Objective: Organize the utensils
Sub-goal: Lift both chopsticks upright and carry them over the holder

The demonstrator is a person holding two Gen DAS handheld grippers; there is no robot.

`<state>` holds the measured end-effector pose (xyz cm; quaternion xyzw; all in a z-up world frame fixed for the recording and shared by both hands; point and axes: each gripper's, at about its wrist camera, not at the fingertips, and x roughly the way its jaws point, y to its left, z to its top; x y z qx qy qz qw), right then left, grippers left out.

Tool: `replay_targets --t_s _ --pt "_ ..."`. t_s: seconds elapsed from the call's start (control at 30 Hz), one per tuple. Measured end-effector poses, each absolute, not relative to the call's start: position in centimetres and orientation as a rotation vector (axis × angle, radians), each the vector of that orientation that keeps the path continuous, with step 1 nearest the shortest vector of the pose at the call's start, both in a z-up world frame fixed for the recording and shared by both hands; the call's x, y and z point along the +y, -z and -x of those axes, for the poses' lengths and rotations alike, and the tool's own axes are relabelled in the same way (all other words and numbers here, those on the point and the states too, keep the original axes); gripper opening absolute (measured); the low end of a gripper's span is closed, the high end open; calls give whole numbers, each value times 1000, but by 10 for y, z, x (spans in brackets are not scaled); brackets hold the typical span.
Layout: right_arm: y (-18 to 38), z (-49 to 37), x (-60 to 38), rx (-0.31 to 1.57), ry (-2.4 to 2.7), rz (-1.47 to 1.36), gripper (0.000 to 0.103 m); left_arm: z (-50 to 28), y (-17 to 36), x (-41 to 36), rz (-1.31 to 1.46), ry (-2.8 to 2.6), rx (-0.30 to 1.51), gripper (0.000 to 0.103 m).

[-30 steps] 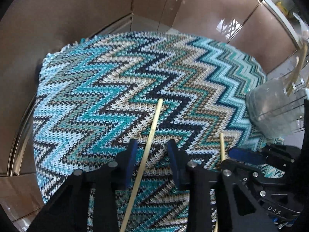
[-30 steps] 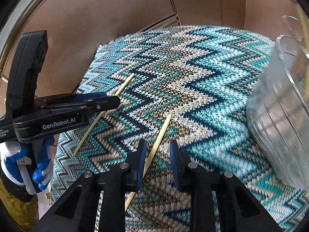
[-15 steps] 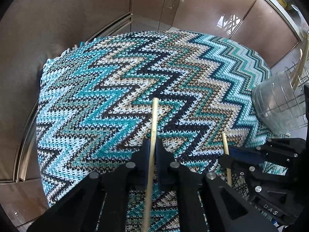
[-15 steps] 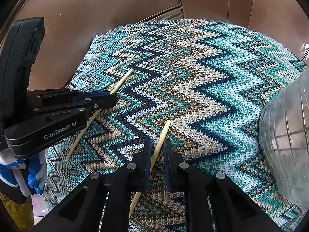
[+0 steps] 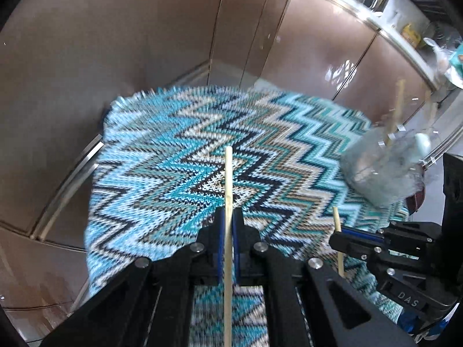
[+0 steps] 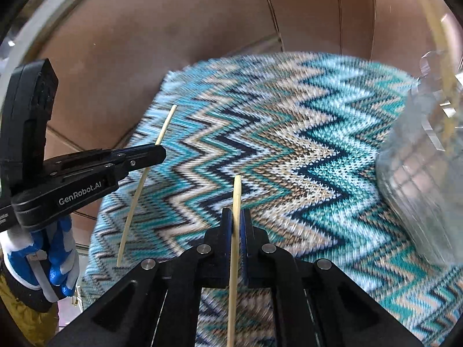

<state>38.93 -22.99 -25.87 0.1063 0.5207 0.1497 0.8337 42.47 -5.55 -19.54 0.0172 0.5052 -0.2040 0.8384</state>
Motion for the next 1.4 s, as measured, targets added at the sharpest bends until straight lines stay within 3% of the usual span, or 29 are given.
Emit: replay_targets --t_s 0.5,0.77,1.07,1.4 --pt "134 -237 -212 734 -326 -132 5 -275 82 -36 -18 398 741 4" --pt "96 -166 -210 624 -311 -118 5 -192 44 -35 -45 381 599 4" --pt "65 -125 -210 520 -310 -107 5 -146 19 -32 -59 335 461 4" --pt "47 -109 -232 439 -287 -100 5 -146 2 -64 -50 374 380 4"
